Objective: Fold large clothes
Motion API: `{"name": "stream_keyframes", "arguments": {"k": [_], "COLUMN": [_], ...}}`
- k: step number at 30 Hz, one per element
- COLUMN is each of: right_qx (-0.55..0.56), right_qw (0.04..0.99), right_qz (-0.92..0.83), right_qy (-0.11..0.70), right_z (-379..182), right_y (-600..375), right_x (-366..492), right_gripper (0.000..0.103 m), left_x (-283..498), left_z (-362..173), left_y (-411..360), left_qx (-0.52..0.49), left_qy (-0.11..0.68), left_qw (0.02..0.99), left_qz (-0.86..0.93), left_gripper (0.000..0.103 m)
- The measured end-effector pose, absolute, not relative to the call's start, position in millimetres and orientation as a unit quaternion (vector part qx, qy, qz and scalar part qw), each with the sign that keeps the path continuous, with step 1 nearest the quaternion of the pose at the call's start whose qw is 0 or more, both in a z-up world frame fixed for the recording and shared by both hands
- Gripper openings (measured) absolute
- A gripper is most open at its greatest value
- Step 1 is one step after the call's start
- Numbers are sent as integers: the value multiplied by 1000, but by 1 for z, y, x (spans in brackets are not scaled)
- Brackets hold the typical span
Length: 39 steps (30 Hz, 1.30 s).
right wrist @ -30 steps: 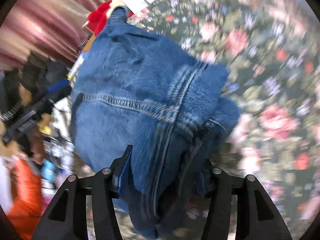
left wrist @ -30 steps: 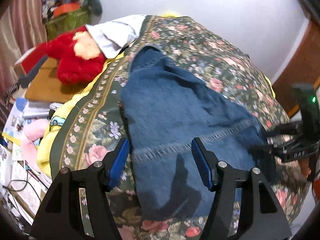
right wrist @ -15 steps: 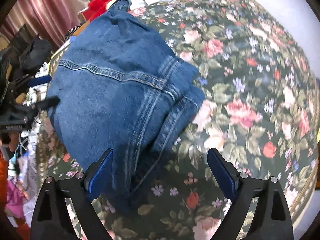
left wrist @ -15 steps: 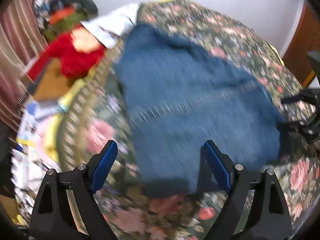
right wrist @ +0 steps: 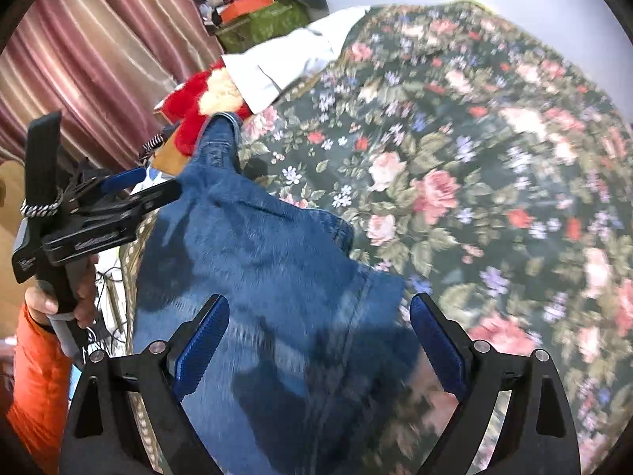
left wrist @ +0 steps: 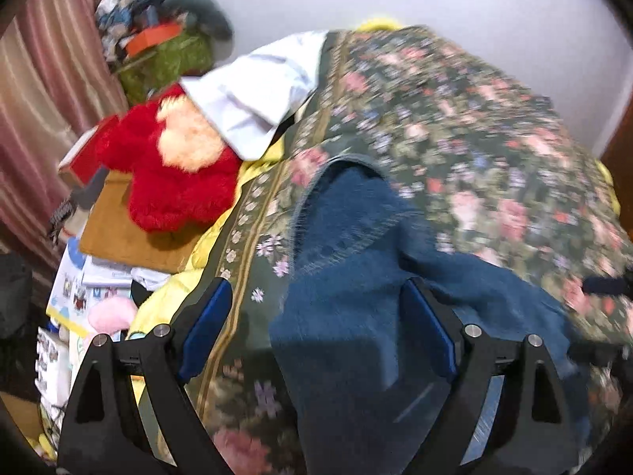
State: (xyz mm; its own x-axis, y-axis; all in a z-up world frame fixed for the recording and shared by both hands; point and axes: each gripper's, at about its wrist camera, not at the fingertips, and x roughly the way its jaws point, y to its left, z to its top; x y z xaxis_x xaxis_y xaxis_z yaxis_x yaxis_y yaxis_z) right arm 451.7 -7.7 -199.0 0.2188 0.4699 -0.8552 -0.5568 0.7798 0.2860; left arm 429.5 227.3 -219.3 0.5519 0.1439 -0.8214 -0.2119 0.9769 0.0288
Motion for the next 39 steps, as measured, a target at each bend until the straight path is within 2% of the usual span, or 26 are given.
{"name": "stream_keyframes", "arguments": {"k": [3, 6, 10, 18, 25, 29, 33, 39], "right_qx": [-55, -64, -31, -46, -15, -2, 9, 15], "right_qw": [773, 760, 755, 830, 887, 914, 931, 946], "right_qz": [309, 297, 297, 279, 304, 310, 311, 298], "right_qy": [551, 574, 584, 480, 347, 262, 191, 129], "right_z": [-228, -257, -257, -166, -65, -16, 19, 37], "right_y": [2, -6, -29, -58, -79, -89, -100, -110], "right_x": [466, 475, 475, 416, 338, 285, 232, 171], "right_gripper": [92, 92, 92, 92, 92, 92, 92, 92], "left_x": [437, 432, 410, 337, 246, 196, 150, 108], "left_z": [-238, -241, -221, -143, -48, -12, 8, 14], "left_y": [245, 256, 251, 214, 174, 149, 128, 101], "left_qx": [-66, -95, -70, -25, -46, -45, -46, -26], "left_qy": [471, 470, 457, 381, 249, 186, 135, 91], "left_qw": [873, 872, 878, 918, 965, 980, 988, 992], "left_qz": [110, 101, 126, 108, 71, 61, 60, 79], "left_gripper": [94, 94, 93, 93, 93, 93, 93, 93]}}
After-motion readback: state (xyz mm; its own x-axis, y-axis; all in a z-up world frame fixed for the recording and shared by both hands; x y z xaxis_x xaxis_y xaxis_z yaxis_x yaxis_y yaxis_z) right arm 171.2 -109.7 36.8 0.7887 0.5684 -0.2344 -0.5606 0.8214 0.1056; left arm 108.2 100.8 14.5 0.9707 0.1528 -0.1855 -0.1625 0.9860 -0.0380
